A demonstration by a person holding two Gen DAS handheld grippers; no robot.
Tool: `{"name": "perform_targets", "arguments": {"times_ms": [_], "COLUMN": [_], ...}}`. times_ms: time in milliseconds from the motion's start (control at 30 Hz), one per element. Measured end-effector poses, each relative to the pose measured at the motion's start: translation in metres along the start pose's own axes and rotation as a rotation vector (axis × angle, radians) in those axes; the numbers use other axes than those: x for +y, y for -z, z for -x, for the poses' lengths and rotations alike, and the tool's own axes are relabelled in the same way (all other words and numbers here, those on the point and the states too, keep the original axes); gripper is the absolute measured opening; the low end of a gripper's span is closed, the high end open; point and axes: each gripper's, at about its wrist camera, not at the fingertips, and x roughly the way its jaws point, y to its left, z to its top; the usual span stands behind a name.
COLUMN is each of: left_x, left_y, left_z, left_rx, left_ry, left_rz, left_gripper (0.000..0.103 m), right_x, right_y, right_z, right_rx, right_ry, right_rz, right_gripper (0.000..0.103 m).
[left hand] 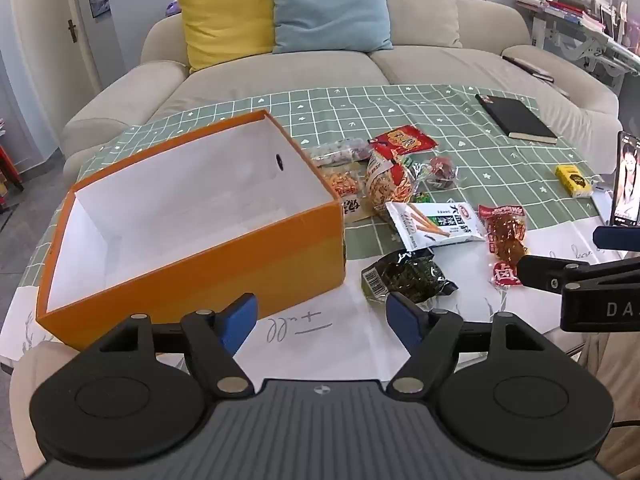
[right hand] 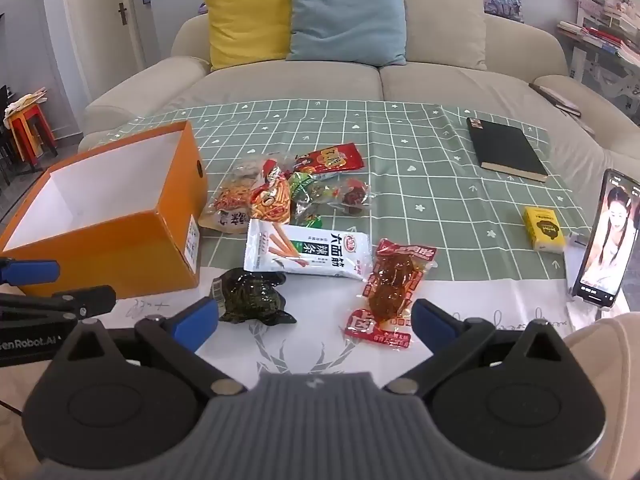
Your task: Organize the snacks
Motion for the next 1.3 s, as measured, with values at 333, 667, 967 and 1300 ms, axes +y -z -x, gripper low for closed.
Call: {"name": "perform_targets", "arguments": {"times_ms": [333, 667, 967, 1300], "left_x": [0.014, 0.003, 0.003, 0.007], "left_y": [0.015, 0.006, 0.006, 0.011], "left_z": [-0.012, -0.007, -0.008, -0.009], "left_rx": [-0.002, 0.023, 0.026, 0.032], "left_ry": [0.010, -0.017, -0.018, -0.020], "left_rz": [0.015, 0.005, 0.004, 0.008], "left_gripper": [0.087, 0.087, 0.087, 0.087], "right_x": [0.006, 0.007, 0.007, 0.007], "right_y": [-0.002, 0.000, 0.000, 0.001], "right_z": [-0.001, -0.002, -0.003, -0.004], "right_rx": [0.005, 0.009, 0.012, 0.016], "right_ry": [0.005, 0.005, 0.006, 0.006], "right_rz": [0.045, 0.045, 0.046, 0.047], "right_gripper": [0.099, 0.099, 0.099, 0.099]}}
